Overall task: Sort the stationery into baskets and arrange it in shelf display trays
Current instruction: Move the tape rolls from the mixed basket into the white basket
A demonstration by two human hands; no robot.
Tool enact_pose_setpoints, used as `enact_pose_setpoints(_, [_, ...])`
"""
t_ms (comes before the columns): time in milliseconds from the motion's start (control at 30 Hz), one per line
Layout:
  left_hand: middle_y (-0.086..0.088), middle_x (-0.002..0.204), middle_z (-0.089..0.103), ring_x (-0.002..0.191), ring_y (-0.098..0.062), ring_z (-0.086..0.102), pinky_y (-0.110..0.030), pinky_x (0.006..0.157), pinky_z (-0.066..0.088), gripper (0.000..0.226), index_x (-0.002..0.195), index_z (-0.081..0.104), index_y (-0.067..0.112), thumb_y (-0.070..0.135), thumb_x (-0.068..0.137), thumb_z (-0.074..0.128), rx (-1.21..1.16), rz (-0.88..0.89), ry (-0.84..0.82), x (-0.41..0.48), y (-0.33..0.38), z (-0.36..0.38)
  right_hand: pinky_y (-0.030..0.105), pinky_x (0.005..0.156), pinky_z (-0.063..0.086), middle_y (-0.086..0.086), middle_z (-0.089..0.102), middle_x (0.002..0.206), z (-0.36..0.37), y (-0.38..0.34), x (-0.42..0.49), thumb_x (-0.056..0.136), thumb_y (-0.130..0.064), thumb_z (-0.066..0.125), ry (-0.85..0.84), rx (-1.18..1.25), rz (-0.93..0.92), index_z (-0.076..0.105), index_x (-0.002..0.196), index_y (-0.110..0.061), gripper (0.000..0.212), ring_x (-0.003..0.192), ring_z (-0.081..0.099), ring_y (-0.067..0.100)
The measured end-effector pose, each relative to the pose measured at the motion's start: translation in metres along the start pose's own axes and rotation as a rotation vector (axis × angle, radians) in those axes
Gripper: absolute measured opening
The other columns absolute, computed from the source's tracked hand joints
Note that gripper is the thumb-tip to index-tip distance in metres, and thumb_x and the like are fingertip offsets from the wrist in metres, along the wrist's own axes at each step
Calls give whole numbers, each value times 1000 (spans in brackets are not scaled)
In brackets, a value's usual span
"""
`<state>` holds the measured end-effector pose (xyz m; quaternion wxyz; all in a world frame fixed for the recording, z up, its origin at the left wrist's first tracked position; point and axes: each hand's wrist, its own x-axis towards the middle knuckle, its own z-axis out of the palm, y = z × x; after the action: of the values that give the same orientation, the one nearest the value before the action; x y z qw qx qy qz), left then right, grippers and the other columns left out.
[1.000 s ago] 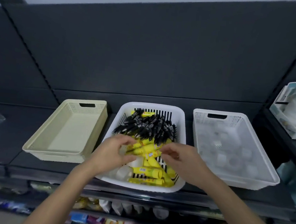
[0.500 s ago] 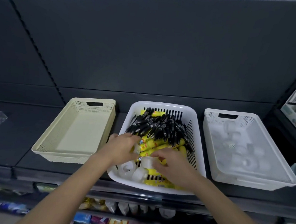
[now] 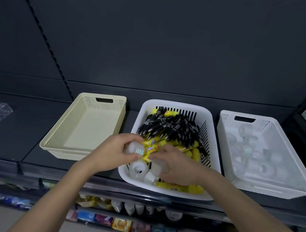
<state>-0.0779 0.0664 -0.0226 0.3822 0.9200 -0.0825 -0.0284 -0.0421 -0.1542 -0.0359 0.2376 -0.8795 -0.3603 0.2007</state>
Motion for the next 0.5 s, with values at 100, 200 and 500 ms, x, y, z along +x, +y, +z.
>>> enact_pose_setpoints(100, [10, 111, 67, 98, -11, 63, -33, 89, 49, 37, 114, 65, 22, 20, 79, 77, -4, -7, -5, 0, 2, 0, 23, 95, 35, -1, 33, 123, 5, -1, 3, 80, -16, 65, -68, -44, 28, 44, 133, -29, 58, 116, 32, 15])
enact_pose_setpoints(200, [10, 112, 66, 100, -8, 61, -32, 91, 49, 37, 114, 65, 22, 20, 79, 77, -4, -1, 12, 0, 2, 2, 34, 97, 36, 1, 39, 122, 10, -2, 8, 75, -27, 73, -58, -80, 43, 47, 118, -25, 51, 116, 33, 21])
enact_pose_setpoints(500, [11, 112, 65, 102, -8, 61, -29, 92, 48, 35, 113, 65, 24, 22, 80, 76, 21, 21, -17, 2, 0, 1, 21, 74, 39, 0, 48, 106, 6, 12, 3, 82, -22, 68, 69, 98, 20, 59, 102, -28, 23, 98, 46, 15])
